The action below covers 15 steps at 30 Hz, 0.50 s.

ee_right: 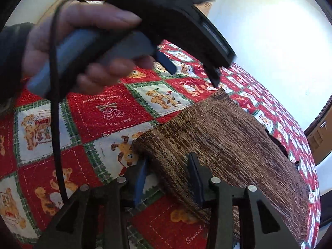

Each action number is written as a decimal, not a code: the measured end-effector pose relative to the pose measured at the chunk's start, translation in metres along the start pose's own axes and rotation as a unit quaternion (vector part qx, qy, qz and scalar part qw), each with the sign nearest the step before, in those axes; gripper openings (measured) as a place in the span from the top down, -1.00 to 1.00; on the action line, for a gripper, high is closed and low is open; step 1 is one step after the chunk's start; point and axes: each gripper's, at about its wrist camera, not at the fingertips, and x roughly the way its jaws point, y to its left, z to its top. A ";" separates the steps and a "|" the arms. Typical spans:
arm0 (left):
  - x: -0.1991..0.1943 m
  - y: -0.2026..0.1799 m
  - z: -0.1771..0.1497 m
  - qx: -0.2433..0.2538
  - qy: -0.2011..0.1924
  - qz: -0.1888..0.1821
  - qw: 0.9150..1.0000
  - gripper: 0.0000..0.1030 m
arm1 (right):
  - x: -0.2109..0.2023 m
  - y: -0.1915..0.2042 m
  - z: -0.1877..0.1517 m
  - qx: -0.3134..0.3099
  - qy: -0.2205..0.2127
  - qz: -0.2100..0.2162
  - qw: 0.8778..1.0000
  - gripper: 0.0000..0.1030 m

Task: Fold small clothes
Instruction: 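Grasp the folded sweater edge with the left tool while the right tool grasps it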

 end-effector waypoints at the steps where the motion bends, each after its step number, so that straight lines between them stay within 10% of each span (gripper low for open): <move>1: 0.006 -0.002 0.003 0.003 0.001 0.001 1.000 -0.70 | 0.000 -0.001 0.000 0.003 -0.001 0.002 1.000 0.21; 15: 0.063 -0.010 0.029 -0.002 0.011 -0.010 1.000 -0.64 | -0.003 0.000 -0.004 0.002 -0.017 0.007 1.000 0.43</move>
